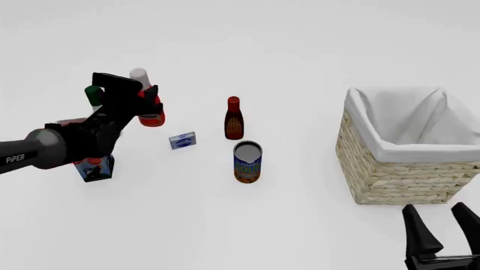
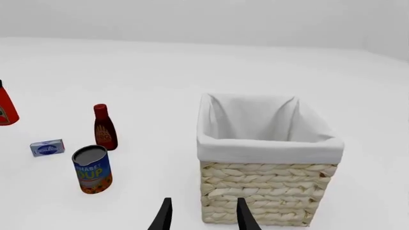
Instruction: Pick the ketchup and place it in the basket.
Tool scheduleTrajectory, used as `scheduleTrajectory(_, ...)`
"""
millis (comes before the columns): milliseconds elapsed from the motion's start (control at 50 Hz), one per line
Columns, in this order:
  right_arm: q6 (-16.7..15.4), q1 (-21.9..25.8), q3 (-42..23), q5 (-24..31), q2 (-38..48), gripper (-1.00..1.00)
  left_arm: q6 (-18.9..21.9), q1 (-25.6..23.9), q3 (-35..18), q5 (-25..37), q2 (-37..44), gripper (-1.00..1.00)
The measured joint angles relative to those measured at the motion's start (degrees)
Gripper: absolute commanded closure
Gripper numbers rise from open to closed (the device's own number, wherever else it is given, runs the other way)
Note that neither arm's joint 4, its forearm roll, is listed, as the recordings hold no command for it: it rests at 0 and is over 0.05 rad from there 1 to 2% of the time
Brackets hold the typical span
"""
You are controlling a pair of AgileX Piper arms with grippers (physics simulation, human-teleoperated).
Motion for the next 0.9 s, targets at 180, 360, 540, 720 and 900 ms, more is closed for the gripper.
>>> scheduleTrajectory(180,-0.35,0.04,-0.11,1.22,-1.78,-1.00,1.14,-1.17,4.09,2.37,-6.94,1.00)
scheduleTrajectory(360,-0.45,0.29,-0.36,2.85,-3.63,-1.00,1.65,-2.37,7.72,5.50,-13.94,1.00)
scheduleTrajectory(540,-0.66,0.80,-0.81,4.22,-4.75,-1.00,2.00,-3.92,10.81,9.28,-20.77,1.00)
scheduleTrajectory(720,-0.70,1.61,-2.77,4.87,-3.73,-1.00,2.38,-5.05,12.33,14.08,-27.50,1.00)
scheduleTrajectory(900,-1.30,2.48,-5.66,4.90,-0.83,-1.00,2.72,-6.11,13.29,19.23,-33.99,1.00)
